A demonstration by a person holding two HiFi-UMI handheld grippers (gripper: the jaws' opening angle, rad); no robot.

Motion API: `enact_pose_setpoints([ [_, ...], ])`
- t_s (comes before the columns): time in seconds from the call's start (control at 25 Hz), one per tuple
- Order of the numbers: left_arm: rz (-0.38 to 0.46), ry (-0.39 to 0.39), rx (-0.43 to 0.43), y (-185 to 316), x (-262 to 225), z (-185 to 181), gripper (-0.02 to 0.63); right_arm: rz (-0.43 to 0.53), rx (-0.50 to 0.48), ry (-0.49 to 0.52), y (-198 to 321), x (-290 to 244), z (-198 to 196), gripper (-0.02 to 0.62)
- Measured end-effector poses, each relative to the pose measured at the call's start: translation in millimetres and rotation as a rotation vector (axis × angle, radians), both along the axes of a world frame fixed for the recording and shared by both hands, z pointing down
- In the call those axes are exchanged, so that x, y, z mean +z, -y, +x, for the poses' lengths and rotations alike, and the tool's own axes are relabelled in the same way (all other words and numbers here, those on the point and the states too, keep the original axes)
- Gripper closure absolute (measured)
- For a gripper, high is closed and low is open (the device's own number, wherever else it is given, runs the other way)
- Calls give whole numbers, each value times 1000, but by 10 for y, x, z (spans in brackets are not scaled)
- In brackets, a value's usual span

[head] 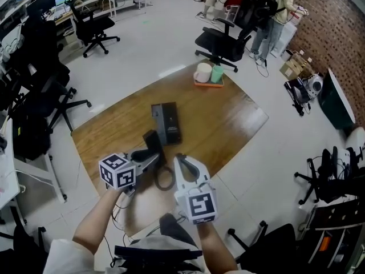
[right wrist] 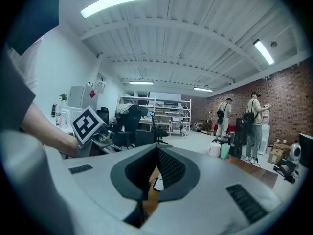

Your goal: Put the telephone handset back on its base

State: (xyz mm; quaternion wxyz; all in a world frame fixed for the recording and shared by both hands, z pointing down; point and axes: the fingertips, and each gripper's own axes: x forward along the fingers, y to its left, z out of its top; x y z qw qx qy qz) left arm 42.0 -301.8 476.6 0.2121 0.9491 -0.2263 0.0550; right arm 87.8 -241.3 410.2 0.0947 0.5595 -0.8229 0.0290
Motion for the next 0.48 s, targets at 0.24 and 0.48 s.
enact_pose_setpoints([
  [0.24, -56, 5, 6, 300, 260, 88, 532, -21, -33, 23, 243, 66, 37, 594],
  [0.48, -149, -9, 42, 570, 480, 144, 532, -44, -99, -8, 444, 173, 48, 594],
])
